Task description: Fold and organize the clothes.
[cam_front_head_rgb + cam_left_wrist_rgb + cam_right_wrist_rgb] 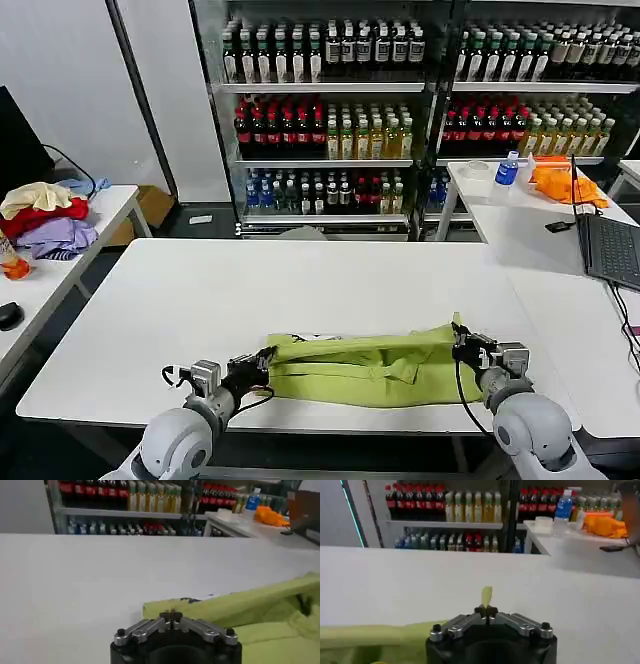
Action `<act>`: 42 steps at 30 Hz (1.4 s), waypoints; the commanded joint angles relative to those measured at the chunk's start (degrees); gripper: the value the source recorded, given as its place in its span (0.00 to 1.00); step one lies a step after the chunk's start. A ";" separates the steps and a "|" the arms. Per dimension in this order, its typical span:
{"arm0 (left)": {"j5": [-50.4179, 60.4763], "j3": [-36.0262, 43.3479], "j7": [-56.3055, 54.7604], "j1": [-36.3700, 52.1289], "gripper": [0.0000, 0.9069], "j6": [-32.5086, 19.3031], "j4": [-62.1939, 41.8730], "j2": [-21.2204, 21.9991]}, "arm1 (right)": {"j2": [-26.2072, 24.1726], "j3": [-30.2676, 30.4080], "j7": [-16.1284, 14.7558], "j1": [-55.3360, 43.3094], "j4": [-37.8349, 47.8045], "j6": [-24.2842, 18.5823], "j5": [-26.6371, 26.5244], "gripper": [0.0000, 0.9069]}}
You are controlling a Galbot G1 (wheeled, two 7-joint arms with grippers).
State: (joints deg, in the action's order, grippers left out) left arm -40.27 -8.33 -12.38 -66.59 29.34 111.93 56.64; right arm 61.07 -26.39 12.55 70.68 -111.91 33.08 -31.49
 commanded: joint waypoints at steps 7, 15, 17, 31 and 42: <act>1.85 -0.66 -0.22 -1.99 1.00 -0.97 1.00 0.90 | 0.73 -0.64 -0.27 1.88 -1.04 -1.02 1.93 1.00; 2.48 -1.50 -2.84 -4.90 1.00 -1.67 3.34 3.40 | 0.75 -3.33 -0.36 4.91 -5.66 -2.17 3.00 1.00; 2.62 -1.56 -3.87 -5.64 1.00 -1.63 3.26 4.59 | 1.04 -4.84 -0.41 7.13 -7.41 -2.31 3.45 1.00; 2.33 -1.94 -5.51 -5.07 0.02 -3.75 -2.66 13.20 | 2.42 -8.32 -0.85 13.37 -9.29 -2.94 4.30 1.00; 2.19 -2.06 -4.18 -7.06 0.02 -4.85 -3.53 16.06 | 2.56 -8.65 -0.73 13.60 -9.16 -3.01 4.27 1.00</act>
State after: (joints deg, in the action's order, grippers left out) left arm -37.82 -10.33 -16.63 -72.57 25.29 109.63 69.24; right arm 63.51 -34.41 11.77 83.13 -120.42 30.18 -27.39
